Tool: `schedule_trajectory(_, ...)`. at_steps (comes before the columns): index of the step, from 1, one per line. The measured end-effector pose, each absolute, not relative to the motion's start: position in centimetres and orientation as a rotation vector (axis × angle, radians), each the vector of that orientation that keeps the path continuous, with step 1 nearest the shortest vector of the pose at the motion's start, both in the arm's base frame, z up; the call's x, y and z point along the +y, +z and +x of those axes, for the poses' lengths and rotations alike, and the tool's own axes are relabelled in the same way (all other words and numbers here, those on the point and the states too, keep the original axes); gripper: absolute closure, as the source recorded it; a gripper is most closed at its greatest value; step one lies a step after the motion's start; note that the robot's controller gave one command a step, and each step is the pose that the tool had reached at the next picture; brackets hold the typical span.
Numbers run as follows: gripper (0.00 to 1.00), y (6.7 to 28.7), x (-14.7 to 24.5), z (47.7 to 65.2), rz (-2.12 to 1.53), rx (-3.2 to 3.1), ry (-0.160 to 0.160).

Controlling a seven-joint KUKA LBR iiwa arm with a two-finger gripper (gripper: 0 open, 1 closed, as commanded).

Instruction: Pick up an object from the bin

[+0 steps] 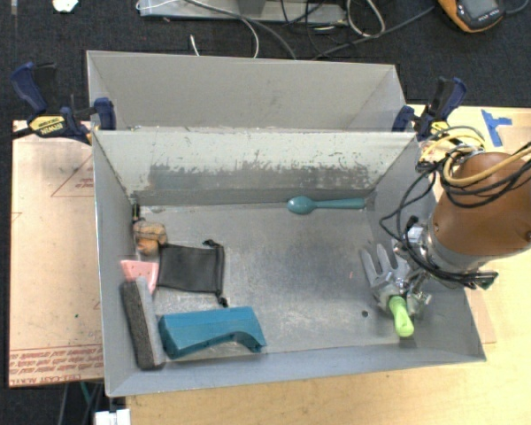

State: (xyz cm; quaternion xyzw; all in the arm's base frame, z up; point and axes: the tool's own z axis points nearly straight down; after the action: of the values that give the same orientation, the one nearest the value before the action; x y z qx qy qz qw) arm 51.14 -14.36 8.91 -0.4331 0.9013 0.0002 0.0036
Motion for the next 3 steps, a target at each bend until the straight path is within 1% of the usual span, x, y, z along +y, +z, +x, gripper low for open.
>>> schedule_trajectory(1, 1.00, 10.8, -14.2, 50.8, -1.359, 2.834, 0.015)
schedule_trajectory(2, 1.00, 14.6, -14.3, 51.1, -1.353, 2.829, 0.006)
schedule_trajectory(3, 1.00, 17.6, -14.2, 51.1, -1.350, 2.832, 0.011)
